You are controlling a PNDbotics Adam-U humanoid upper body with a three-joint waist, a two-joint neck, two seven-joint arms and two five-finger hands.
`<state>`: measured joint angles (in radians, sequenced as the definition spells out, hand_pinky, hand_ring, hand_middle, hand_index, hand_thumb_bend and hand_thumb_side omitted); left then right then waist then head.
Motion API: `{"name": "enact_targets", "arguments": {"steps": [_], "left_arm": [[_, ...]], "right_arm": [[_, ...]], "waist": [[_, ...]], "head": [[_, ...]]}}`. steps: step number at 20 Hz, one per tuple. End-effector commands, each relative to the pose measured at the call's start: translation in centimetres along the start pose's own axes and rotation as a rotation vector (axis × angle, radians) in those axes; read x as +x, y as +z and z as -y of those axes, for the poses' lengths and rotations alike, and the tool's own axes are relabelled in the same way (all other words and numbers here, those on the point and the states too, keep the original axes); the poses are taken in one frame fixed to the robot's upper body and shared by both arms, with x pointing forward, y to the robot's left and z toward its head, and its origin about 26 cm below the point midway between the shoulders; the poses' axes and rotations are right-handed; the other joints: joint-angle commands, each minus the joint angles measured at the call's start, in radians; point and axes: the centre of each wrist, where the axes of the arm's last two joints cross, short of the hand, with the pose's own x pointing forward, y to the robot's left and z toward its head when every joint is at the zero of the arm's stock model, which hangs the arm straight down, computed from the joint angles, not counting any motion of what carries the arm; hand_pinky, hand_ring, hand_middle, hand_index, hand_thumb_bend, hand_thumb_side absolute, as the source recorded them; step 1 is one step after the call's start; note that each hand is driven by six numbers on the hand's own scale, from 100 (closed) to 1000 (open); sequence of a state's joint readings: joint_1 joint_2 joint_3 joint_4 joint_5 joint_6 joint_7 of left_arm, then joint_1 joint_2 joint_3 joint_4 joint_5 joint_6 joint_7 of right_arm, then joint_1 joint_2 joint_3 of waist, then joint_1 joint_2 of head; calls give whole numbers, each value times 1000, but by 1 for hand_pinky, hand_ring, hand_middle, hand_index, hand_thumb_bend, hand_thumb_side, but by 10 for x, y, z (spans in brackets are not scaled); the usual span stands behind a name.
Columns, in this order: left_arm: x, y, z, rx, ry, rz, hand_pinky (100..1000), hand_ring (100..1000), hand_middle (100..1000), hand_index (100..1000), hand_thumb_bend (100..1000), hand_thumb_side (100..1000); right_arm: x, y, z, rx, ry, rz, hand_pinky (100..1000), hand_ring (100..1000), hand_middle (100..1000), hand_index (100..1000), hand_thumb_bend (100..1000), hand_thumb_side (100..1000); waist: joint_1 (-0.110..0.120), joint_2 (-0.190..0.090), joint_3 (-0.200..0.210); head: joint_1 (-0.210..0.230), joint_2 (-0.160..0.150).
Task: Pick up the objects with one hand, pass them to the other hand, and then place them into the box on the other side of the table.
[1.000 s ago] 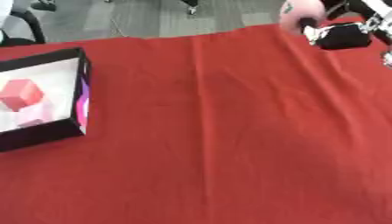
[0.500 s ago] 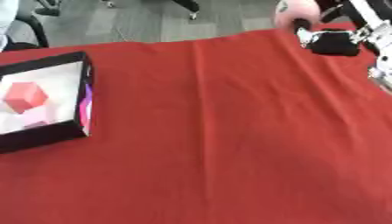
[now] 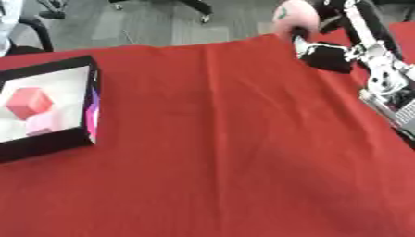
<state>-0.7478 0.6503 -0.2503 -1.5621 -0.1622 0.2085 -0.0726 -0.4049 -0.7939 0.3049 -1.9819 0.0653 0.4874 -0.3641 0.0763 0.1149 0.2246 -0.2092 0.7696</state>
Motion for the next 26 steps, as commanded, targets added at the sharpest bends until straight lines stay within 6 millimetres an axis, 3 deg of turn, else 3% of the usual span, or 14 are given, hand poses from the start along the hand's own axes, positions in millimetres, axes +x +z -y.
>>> {"name": "enact_targets", "arguments": {"steps": [1, 14, 26], "left_arm": [[12, -5, -10, -50, -72, 41, 806, 764, 659, 775, 100, 518], [55, -26, 15, -349, -185, 217, 808, 768, 687, 823, 102, 485], [90, -41, 57, -524, -280, 301, 813, 793, 760, 877, 214, 474]], "right_arm": [[10, -1, -1, -5, -19, 29, 624, 690, 473, 578, 100, 100], [22, 2, -21, 81, -116, 52, 616, 689, 472, 580, 100, 100], [31, 3, -30, 166, -188, 113, 624, 690, 472, 582, 100, 100]], "waist": [[10, -33, 5], [17, -43, 19], [26, -48, 25]], "head": [[1, 0], [-14, 0], [-23, 0]]}}
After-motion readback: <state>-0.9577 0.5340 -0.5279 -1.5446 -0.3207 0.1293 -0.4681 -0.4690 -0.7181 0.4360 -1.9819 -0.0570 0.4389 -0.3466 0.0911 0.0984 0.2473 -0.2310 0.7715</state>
